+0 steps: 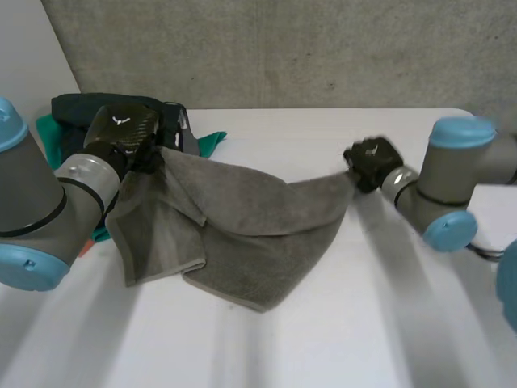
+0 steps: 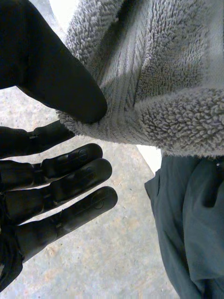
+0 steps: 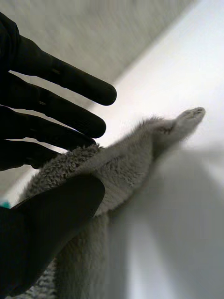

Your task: Fold the laundry.

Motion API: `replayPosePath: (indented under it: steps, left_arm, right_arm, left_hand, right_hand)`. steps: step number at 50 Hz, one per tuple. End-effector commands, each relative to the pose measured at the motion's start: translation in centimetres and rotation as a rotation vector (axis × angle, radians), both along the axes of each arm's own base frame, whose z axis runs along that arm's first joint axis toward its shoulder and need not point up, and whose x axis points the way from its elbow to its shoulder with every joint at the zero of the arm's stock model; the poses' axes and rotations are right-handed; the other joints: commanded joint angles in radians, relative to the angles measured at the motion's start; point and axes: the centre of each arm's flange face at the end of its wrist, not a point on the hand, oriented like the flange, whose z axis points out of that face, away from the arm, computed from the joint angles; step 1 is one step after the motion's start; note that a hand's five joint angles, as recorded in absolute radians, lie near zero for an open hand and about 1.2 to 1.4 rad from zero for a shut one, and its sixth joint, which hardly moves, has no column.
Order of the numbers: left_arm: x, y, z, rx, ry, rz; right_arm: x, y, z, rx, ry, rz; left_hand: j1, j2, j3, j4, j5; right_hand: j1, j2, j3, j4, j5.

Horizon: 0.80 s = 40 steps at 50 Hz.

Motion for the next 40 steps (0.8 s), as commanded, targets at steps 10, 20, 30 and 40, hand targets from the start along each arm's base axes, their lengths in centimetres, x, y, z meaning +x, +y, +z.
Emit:
replayPosePath:
  steps: [10, 20, 30, 40]
  left_arm:
    - [3.0, 2.2, 6.4, -0.044, 0.012, 0.061]
    - [2.6, 2.4, 2.4, 0.182, -0.120, -0.008]
    - [-2.8, -2.9, -0.6, 0.061, -0.281, -0.117]
    - [-5.3, -8.1, 13.2, -0.708, 0.043, -0.024]
  right_arm:
    - [-11.0, 6.4, 21.4, -0.289, 0.123, -0.220]
    - [-11.2, 11.1, 19.3, -0.026, 0.330, -0.141]
    - [-8.5, 6.1, 14.8, -0.034, 0.314, -0.113]
    - [-7.7, -0.6, 23.8, -0.674, -0.119, -0.373]
  left_hand:
    - [0.279, 0.198, 0.203, 0.195, 0.225]
    - [0.279, 0.198, 0.203, 0.195, 0.225]
    - [0.279, 0.198, 0.203, 0.195, 0.225]
    - [0.279, 0.198, 0.203, 0.195, 0.225]
  right_hand:
    - [0.280, 0.227, 0.212, 0.202, 0.259]
    - [0.280, 0.227, 0.212, 0.202, 0.259]
    - [0.280, 0.227, 0.212, 0.202, 0.259]
    - [0.280, 0.227, 0.212, 0.202, 0.259]
